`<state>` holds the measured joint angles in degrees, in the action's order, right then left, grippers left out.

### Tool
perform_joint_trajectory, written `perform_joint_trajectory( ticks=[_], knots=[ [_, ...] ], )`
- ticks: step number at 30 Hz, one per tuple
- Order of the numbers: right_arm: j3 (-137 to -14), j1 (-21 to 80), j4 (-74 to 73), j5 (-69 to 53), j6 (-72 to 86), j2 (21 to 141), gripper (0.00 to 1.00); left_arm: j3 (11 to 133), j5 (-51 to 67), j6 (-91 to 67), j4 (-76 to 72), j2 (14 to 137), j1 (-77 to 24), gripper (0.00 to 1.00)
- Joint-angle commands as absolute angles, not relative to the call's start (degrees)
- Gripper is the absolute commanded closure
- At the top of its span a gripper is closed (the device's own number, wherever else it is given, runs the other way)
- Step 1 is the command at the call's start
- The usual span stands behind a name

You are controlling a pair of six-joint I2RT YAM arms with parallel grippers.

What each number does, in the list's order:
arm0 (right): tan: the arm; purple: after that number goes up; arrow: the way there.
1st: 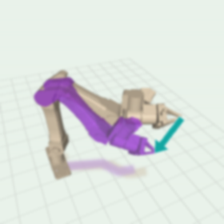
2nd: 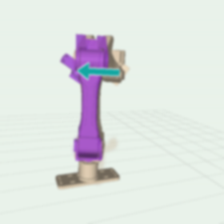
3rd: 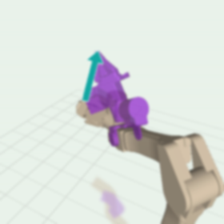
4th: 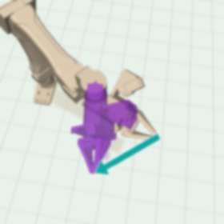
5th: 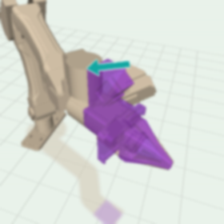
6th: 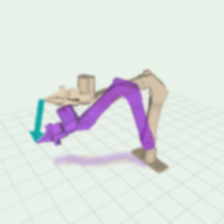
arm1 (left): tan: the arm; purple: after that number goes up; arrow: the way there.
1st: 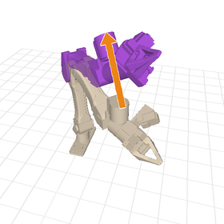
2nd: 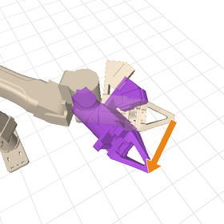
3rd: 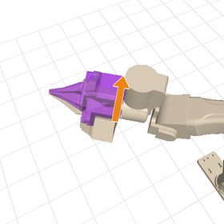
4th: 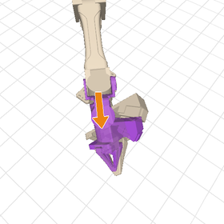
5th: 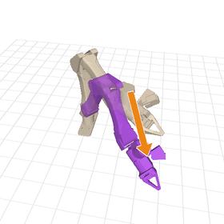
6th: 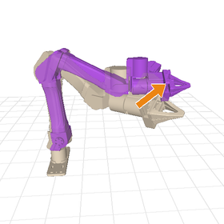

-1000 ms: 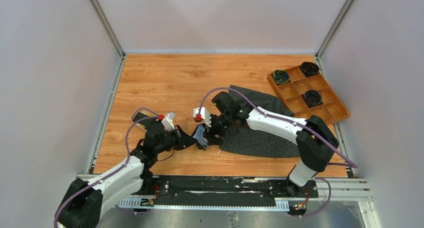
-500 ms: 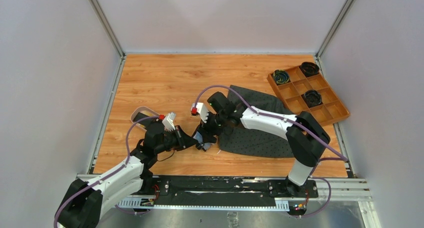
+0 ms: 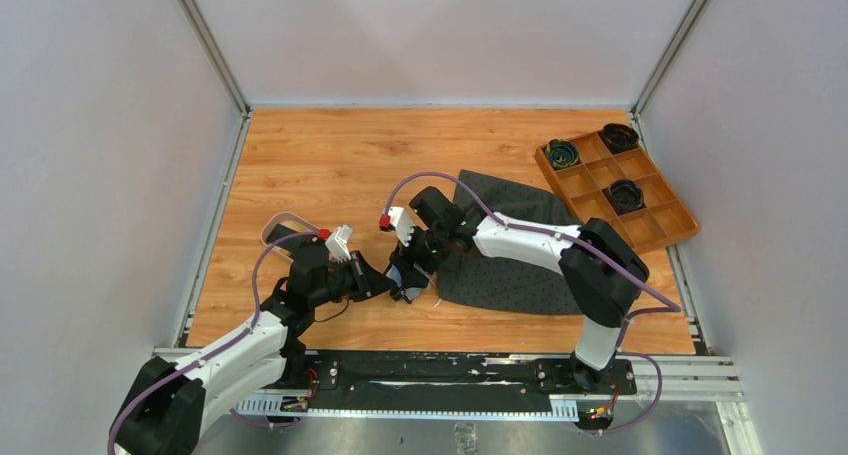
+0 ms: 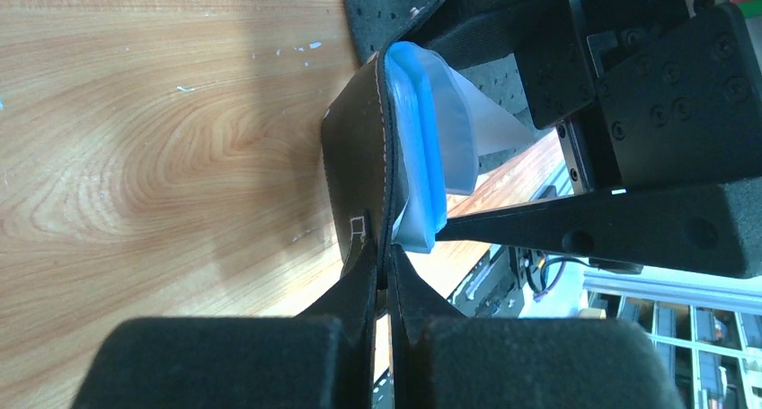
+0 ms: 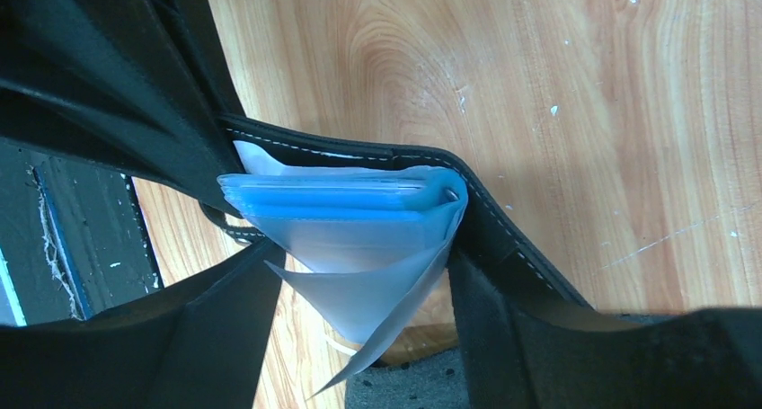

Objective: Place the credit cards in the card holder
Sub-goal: Open the card holder at the center of the board.

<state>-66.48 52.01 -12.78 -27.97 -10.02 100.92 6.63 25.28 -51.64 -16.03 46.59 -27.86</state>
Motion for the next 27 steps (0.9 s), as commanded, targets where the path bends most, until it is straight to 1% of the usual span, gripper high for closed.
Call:
perform_joint_trajectory(
  ticks=[1, 3, 5, 11, 15, 18, 20, 24, 25, 26, 27],
  knots=[
    [-68.63, 52.91, -12.31, -27.77, -8.15, 102.38, 0.33, 6.15, 27.29, -51.07, -15.47, 46.52, -27.51, 1.00],
    [-68.69, 52.78, -12.36, -26.69, -8.34, 102.22, 0.38, 6.05, 27.48, -51.06, -15.47, 46.57, -27.51, 1.00],
    [-68.68, 52.52, -12.32, -26.26, -8.43, 102.05, 0.46, 5.87, 27.58, -51.06, -15.47, 46.53, -27.51, 1.00],
    [-68.73, 51.93, -12.48, -24.16, -8.97, 102.08, 0.65, 5.58, 27.84, -50.89, -15.47, 46.58, -27.51, 1.00],
    [-68.73, 51.24, -12.62, -23.04, -9.85, 101.70, 0.80, 5.05, 27.59, -50.95, -15.47, 46.19, -27.51, 1.00],
    [-68.71, 50.89, -12.87, -23.22, -10.93, 101.35, 0.88, 4.52, 27.09, -51.28, -15.47, 45.41, -27.51, 1.00],
    [-68.72, 50.92, -13.13, -23.87, -11.75, 101.09, 0.90, 4.23, 27.21, -51.62, -15.47, 44.57, -27.51, 1.00],
    [-68.84, 50.83, -13.56, -25.38, -12.88, 100.94, 0.89, 3.50, 28.04, -52.24, -15.47, 41.82, -27.51, 1.00],
    [-69.01, 50.82, -14.02, -26.03, -13.37, 100.94, 0.87, 3.23, 28.32, -52.33, -15.51, 41.09, -27.51, 1.00],
    [-69.38, 50.70, -14.72, -27.08, -14.00, 101.00, 0.81, 3.06, 28.45, -52.49, -15.47, 40.41, -27.51, 1.00],
    [-69.62, 50.45, -15.61, -28.18, -14.41, 100.93, 0.72, 2.79, 28.47, -52.69, -15.47, 39.70, -27.51, 1.00]
  ],
)
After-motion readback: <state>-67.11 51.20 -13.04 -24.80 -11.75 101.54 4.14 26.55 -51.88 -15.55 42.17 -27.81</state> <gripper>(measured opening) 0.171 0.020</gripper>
